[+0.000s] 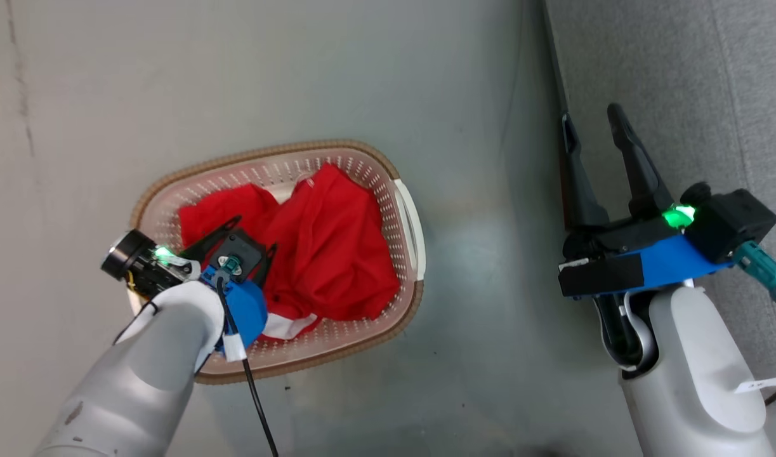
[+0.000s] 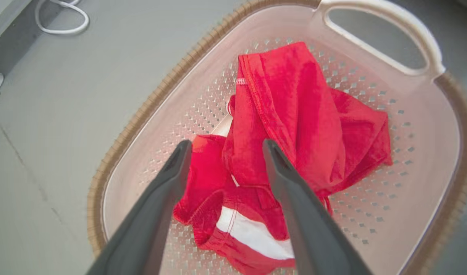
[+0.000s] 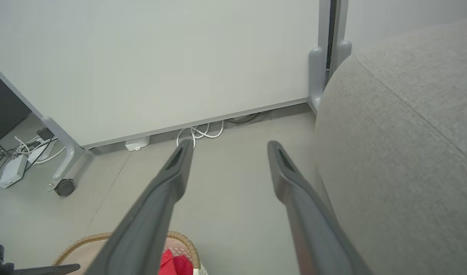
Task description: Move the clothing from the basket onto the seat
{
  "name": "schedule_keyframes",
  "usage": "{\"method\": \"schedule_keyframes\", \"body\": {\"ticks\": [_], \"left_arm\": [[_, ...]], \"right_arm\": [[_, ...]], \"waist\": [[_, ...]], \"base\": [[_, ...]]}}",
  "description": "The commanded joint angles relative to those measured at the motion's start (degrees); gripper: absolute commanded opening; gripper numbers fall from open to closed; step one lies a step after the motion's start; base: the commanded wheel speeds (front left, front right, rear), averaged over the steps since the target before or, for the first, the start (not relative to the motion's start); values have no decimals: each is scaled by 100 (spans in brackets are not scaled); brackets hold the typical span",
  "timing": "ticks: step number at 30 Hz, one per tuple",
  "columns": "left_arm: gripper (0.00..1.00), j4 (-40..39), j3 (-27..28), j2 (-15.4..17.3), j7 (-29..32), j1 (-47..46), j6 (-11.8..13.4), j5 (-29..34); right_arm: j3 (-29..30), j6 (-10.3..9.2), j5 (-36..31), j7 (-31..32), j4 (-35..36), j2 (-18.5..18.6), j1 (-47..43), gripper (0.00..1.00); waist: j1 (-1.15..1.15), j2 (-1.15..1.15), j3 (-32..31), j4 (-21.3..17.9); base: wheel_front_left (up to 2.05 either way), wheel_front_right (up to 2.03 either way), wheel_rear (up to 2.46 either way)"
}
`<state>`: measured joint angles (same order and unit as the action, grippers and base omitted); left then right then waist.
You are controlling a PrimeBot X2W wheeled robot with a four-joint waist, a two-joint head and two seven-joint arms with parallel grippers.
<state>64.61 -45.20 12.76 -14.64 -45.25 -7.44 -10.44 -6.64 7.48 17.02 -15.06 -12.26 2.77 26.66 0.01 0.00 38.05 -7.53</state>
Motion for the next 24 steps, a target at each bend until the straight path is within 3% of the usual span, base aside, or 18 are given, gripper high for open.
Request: {"method": "schedule_keyframes", "body": {"ticks": [1, 12, 24], "left_arm": [[100, 180, -144, 63, 102, -156, -5, -49], [100, 769, -1333, 364, 994, -900, -1, 86], [100, 897, -2040, 297, 2057, -1406, 3, 239]], "right_arm": [[-16, 3, 33, -18, 29, 20, 164, 100], [-42, 3, 54, -18, 144, 20, 555, 100], [-66, 3, 74, -18, 296, 20, 756, 100]], "waist": [[-1, 0, 285, -87], [-1, 0, 1015, -252], [-1, 0, 1680, -351]], "base": [[0, 0, 0], [0, 0, 0], [0, 0, 0]]}}
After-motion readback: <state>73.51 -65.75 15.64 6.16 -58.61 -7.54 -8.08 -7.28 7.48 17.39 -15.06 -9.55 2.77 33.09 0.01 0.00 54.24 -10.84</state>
